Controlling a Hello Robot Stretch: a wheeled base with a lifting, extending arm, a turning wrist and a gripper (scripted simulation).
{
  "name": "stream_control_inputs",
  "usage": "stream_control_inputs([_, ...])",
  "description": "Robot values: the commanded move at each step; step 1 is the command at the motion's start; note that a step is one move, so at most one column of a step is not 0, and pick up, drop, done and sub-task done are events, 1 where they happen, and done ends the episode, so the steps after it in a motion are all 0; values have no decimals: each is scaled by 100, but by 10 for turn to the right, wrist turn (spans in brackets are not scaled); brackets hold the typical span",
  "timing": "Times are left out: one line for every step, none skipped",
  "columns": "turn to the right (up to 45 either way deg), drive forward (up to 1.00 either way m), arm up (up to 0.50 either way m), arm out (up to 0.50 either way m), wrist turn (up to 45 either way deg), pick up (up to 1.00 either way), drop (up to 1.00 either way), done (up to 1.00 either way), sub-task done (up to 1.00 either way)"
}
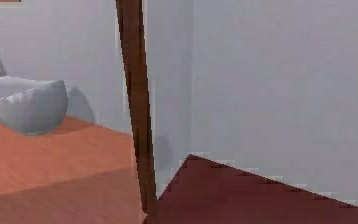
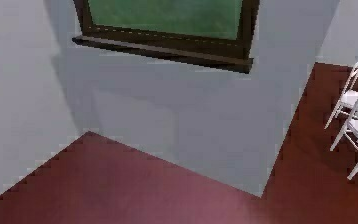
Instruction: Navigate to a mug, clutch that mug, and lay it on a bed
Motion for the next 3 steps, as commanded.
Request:
stream_control_inputs([-180, 0, 0, 0, 0, 0, 0, 0, 0])
stream_control_inputs([0, 65, 0, 0, 0, 0, 0, 0, 0])
stream_control_inputs([-450, 0, 0, 0, 0, 0, 0, 0, 0])
